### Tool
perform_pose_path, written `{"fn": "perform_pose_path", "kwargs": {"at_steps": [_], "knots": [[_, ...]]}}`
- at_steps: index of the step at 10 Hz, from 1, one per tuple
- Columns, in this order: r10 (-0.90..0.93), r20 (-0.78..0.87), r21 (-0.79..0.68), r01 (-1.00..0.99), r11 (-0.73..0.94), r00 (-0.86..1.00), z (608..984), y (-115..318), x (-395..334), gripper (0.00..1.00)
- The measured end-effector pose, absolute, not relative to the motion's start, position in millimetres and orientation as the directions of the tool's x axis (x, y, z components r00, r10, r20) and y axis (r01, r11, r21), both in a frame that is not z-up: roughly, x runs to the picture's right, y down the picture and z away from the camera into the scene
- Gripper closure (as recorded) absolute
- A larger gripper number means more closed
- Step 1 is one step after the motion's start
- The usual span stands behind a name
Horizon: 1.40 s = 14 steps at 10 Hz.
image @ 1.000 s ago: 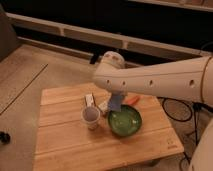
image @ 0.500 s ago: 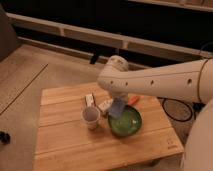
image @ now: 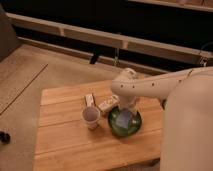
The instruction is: Place the white sponge in the ceramic bowl
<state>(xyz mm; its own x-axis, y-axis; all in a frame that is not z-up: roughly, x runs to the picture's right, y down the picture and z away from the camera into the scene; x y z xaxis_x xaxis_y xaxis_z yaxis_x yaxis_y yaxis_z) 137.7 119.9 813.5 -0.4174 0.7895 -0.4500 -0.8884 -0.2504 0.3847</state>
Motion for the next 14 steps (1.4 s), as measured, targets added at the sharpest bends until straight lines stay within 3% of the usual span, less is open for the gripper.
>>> {"fn": "perform_pose_path", "kwargs": {"at_steps": [1,2,5,9,11,14], "knots": [[0.789,-0.445,0.381,-0.887,-0.261,-0.423,819.4,115.8,139.1,0.97],[0.778,-0.454,0.373,-0.885,-0.278,-0.435,825.0,114.7,136.9,0.85],[0.764,-0.476,0.363,-0.888,-0.28,-0.436,824.0,118.9,133.8,0.66],[0.763,-0.477,0.362,-0.889,-0.28,-0.435,824.0,119.0,132.7,0.25],[0.763,-0.477,0.362,-0.889,-0.28,-0.435,824.0,119.0,132.7,0.2],[0.763,-0.477,0.362,-0.889,-0.281,-0.436,823.9,119.1,132.9,0.2]]}}
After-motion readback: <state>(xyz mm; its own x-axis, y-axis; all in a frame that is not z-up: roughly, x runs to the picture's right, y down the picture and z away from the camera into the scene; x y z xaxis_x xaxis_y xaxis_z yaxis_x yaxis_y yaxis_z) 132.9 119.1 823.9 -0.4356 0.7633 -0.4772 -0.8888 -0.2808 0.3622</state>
